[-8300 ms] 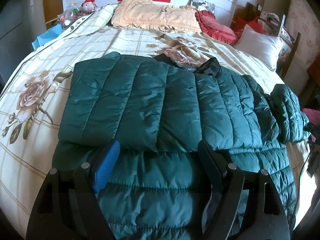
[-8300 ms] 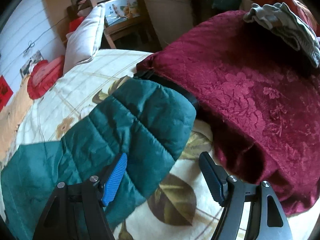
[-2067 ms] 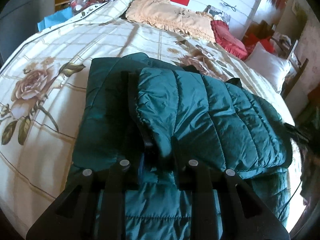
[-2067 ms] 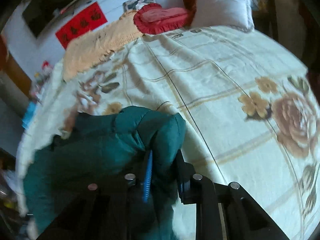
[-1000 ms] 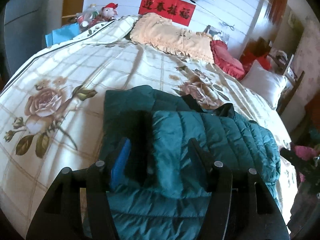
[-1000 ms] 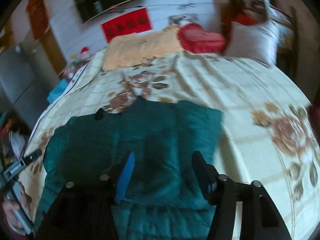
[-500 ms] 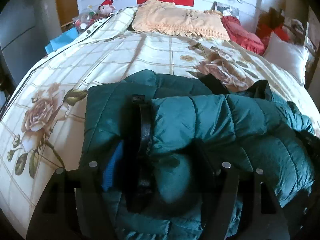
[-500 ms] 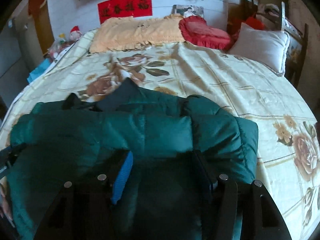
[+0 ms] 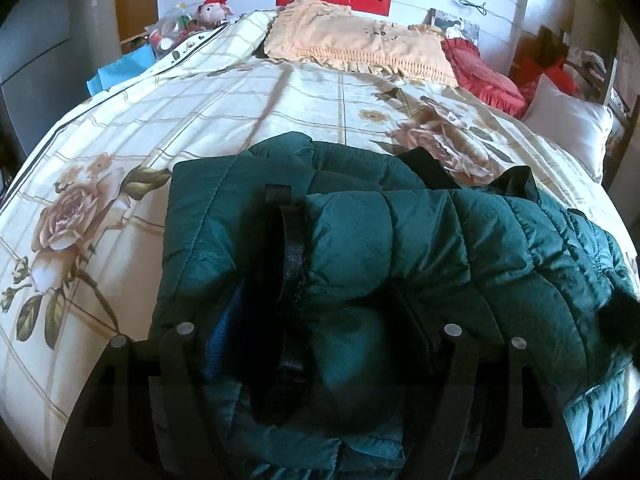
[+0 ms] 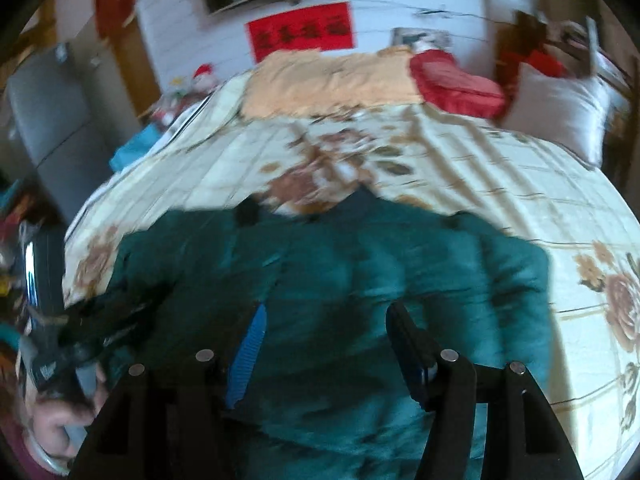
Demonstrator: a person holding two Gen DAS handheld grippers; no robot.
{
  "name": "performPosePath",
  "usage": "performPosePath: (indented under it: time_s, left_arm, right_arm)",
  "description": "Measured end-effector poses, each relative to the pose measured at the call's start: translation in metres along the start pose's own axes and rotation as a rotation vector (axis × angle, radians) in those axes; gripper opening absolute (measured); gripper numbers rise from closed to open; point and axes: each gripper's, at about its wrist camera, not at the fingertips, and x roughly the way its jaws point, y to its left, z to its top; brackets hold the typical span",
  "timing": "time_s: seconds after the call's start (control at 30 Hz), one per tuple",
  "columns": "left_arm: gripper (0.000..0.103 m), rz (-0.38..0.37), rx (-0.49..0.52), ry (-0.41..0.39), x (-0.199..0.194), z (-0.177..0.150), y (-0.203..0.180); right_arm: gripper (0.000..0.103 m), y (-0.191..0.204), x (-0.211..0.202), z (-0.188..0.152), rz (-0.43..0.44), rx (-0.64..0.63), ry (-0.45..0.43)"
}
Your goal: Fold large clothes
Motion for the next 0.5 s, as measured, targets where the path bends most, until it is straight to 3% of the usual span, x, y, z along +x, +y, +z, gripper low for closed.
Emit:
performPosePath:
  time_s: [0.1,0.27,0.4,0.5]
  left_arm:
    - [0.072,-0.008,-0.002,-0.001,0.000,0.000,0.001]
    - [0.074,-0.021,-0.002,-0.001,0.002,-0.001,0.001]
    - [0.074,-0.022,-0.004,-0.002,0.002,-0.001,0.001]
    - [0.074,-0.025,-0.006,-0.007,0.002,-0.002,0.001]
  right_arm:
    - [0.060,0.011,0.015,-0.014,-0.069,-0.050,0.021]
    - [0.061,0.006,0.031,-0.030,-0.101,-0.059,0.018]
    - [0.061,-0.006,0.018,-0.021,-0.037,-0.022,0.041]
    - [0.062,-0.024,-0.007,-0.019,-0.018,0.043,-0.005]
